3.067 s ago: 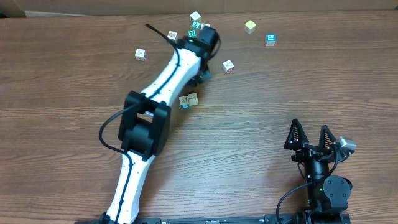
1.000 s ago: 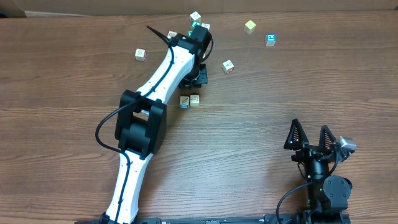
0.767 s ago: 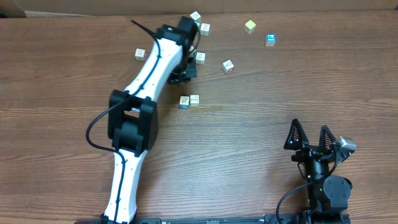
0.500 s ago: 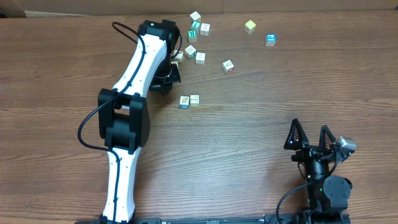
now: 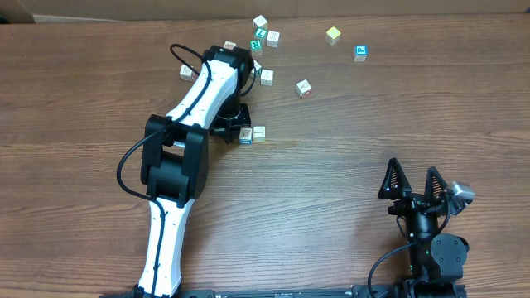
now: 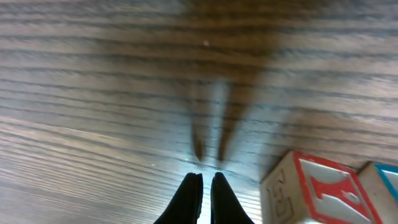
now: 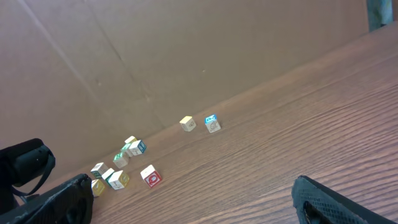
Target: Form a horizontal line
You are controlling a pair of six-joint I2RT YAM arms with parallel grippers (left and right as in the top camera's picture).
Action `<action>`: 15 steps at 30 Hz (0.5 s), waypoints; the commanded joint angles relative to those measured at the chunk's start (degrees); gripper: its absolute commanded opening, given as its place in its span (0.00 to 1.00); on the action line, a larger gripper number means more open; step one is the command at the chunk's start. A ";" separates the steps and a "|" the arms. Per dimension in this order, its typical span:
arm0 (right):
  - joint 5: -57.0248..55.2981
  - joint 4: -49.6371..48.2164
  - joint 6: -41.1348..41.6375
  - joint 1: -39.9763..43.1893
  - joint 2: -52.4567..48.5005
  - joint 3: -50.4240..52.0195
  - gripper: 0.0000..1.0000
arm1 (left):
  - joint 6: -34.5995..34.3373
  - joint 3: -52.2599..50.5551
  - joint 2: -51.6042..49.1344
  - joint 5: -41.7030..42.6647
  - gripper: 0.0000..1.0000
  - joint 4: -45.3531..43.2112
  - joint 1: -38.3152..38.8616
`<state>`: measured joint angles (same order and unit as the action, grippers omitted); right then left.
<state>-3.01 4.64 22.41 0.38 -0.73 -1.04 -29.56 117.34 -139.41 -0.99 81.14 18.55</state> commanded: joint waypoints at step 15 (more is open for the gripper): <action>-0.37 -0.26 -0.37 0.33 0.33 0.59 1.00 | 0.85 -0.35 0.02 4.61 0.04 -0.22 0.72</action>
<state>-3.01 4.64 22.44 0.38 -0.73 -1.04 -29.56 117.34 -139.44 2.44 80.99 18.79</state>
